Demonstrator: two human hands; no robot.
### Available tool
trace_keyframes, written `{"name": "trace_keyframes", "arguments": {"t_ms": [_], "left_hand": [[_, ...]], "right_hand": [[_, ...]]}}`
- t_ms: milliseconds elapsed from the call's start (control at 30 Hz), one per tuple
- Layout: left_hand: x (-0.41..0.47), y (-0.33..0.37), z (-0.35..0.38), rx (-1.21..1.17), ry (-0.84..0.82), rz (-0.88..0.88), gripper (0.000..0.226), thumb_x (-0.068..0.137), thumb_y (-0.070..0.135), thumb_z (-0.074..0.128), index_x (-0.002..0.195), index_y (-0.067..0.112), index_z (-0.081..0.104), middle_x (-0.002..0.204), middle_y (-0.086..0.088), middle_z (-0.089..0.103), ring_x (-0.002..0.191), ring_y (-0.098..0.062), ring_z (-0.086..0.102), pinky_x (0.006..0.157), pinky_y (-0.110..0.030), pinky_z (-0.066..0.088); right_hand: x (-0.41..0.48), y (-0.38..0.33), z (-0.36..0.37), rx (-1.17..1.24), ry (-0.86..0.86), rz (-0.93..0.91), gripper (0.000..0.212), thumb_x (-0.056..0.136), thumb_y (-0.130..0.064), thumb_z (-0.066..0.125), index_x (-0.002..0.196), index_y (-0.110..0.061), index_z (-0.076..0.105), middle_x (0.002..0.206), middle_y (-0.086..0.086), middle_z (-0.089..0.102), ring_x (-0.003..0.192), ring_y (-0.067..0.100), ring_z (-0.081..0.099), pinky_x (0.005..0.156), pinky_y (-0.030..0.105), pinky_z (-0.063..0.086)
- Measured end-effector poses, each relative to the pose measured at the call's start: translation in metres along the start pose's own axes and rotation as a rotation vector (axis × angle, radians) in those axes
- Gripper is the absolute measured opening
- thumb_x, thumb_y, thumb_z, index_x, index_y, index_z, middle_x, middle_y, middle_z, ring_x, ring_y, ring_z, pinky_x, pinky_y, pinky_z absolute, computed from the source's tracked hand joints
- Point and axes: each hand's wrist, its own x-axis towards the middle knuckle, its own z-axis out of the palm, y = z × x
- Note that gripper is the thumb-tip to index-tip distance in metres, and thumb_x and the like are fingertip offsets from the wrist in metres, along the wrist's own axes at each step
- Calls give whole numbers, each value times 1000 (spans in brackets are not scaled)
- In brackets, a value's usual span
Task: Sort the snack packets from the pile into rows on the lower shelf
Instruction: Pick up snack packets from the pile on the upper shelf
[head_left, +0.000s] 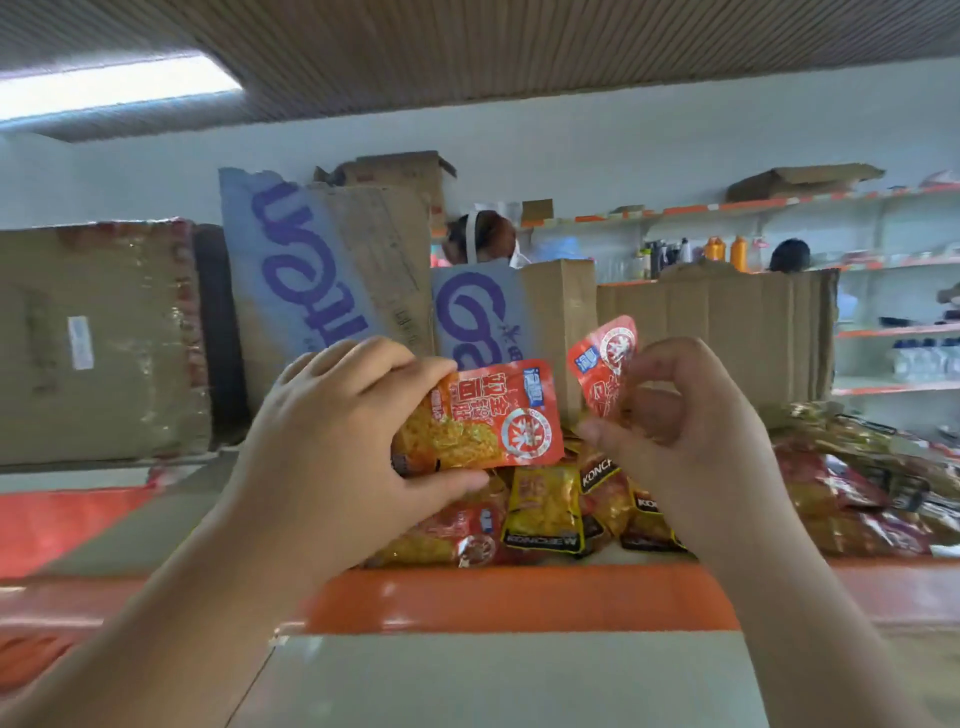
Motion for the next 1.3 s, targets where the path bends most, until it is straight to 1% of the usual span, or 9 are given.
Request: {"name": "trace_keyframes", "arguments": {"t_ms": [200, 367, 467, 533, 600, 700, 833, 1067, 1300], "left_hand": [[-69, -79, -59, 43, 30, -237, 82, 73, 79, 61, 136, 28, 62, 113, 7, 61, 108, -19, 57, 91, -43, 52], [-145, -153, -111, 37, 39, -408, 73, 73, 74, 65, 129, 27, 63, 118, 10, 62, 109, -17, 58, 89, -36, 49], [-191, -199, -140, 54, 44, -510, 76, 74, 73, 62, 131, 23, 63, 122, 8, 63, 112, -18, 56, 90, -30, 43], [-226, -228, -158, 35, 51, -573, 77, 74, 70, 66, 136, 26, 61, 122, 9, 64, 111, -16, 58, 88, -32, 46], [-259, -252, -175, 7, 40, -628, 77, 72, 70, 69, 139, 36, 56, 119, 18, 62, 106, -6, 60, 82, -26, 49], [-300, -283, -199, -26, -1, -705, 81, 69, 82, 66, 140, 46, 49, 108, 34, 52, 101, 16, 53, 70, -8, 37], [-337, -316, -215, -26, -46, -773, 84, 67, 91, 59, 140, 50, 45, 106, 33, 54, 98, 22, 50, 68, -9, 34], [-377, -368, -216, 8, -67, -841, 79, 69, 85, 57, 139, 52, 46, 109, 32, 56, 100, 20, 51, 73, -7, 34], [-404, -441, -195, 73, -101, -870, 73, 70, 86, 60, 135, 57, 43, 109, 47, 45, 100, 16, 51, 71, -10, 39]], "right_hand": [[-7, -61, 105, 74, -147, -64, 47, 74, -31, 89, 103, -42, 54, 93, -12, 76, 85, 5, 73, 72, 37, 59], [-34, -118, 212, 144, -226, -121, 48, 74, -28, 91, 101, -46, 56, 94, -19, 74, 85, 0, 72, 72, 29, 56], [-55, -151, 276, 195, -300, -120, 48, 75, -24, 90, 100, -47, 55, 93, -16, 75, 84, 4, 73, 76, 39, 60], [-72, -172, 320, 249, -350, -107, 46, 76, -25, 89, 100, -47, 56, 92, -12, 75, 83, 9, 73, 78, 46, 61], [-88, -190, 357, 298, -389, -97, 43, 75, -32, 86, 103, -46, 57, 94, -10, 75, 86, 12, 73, 77, 48, 61], [-114, -214, 409, 347, -442, -101, 42, 75, -32, 85, 104, -43, 57, 94, -9, 73, 88, 14, 71, 76, 45, 58], [-140, -236, 461, 349, -506, -92, 39, 72, -36, 83, 99, -46, 56, 89, -7, 69, 87, 20, 69, 80, 47, 56], [-153, -244, 528, 407, -554, -37, 37, 69, -40, 79, 99, -42, 58, 85, -2, 70, 81, 30, 70, 79, 53, 56], [-156, -221, 621, 454, -584, 7, 42, 71, -39, 82, 106, -42, 58, 90, -5, 70, 83, 26, 70, 74, 51, 58]]}}
